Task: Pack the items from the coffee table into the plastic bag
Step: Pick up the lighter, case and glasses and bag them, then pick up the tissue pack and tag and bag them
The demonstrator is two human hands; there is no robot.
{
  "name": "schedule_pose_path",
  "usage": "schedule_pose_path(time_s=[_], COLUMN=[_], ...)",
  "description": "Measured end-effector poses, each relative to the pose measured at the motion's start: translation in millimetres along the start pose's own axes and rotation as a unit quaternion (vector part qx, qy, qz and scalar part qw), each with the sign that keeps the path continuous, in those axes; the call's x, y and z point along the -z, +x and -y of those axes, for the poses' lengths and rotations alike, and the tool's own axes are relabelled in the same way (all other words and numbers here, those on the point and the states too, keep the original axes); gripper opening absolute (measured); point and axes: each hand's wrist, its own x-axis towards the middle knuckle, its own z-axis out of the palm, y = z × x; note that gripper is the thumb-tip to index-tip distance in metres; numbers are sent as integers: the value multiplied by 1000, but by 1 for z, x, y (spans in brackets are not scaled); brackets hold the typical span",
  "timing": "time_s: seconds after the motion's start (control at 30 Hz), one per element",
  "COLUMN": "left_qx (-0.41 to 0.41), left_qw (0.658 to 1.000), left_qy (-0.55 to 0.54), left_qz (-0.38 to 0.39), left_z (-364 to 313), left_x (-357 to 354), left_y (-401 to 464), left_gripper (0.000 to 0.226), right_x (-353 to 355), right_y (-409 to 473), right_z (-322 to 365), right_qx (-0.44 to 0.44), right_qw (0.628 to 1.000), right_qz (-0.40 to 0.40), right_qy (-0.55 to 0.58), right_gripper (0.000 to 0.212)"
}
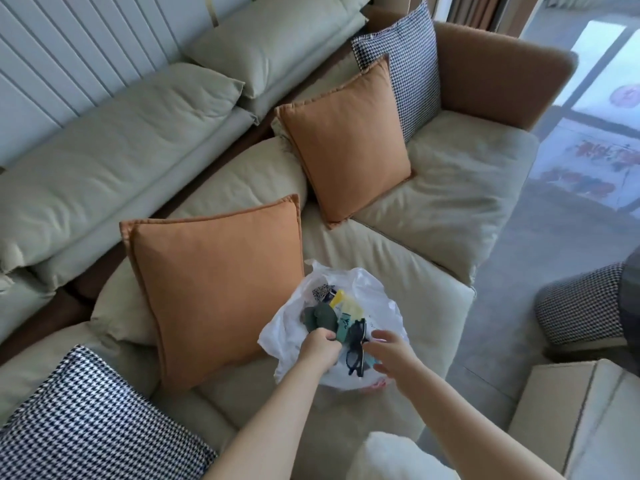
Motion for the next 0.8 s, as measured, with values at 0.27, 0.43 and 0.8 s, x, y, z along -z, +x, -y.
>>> schedule_pose_path(time_s=[0.27,0.43,0.8], left_qx=[-108,-176,-291], left_qw=[985,947,804], left_qy=[123,248,467], left_qz=[56,102,226], left_z=[11,12,22], left_x=[-17,-64,-211], left_y=[-64,-106,-190], left_gripper=[17,23,28], right_x=[20,49,117], right_y=[-83,-137,-222], right_z=[-52,-106,-277], right_qx=[70,75,-39], right_qw=[994,979,944], right_qz=[-80,-176,-329], right_qy=[-7,-65,-2], right_gripper=[27,23,14])
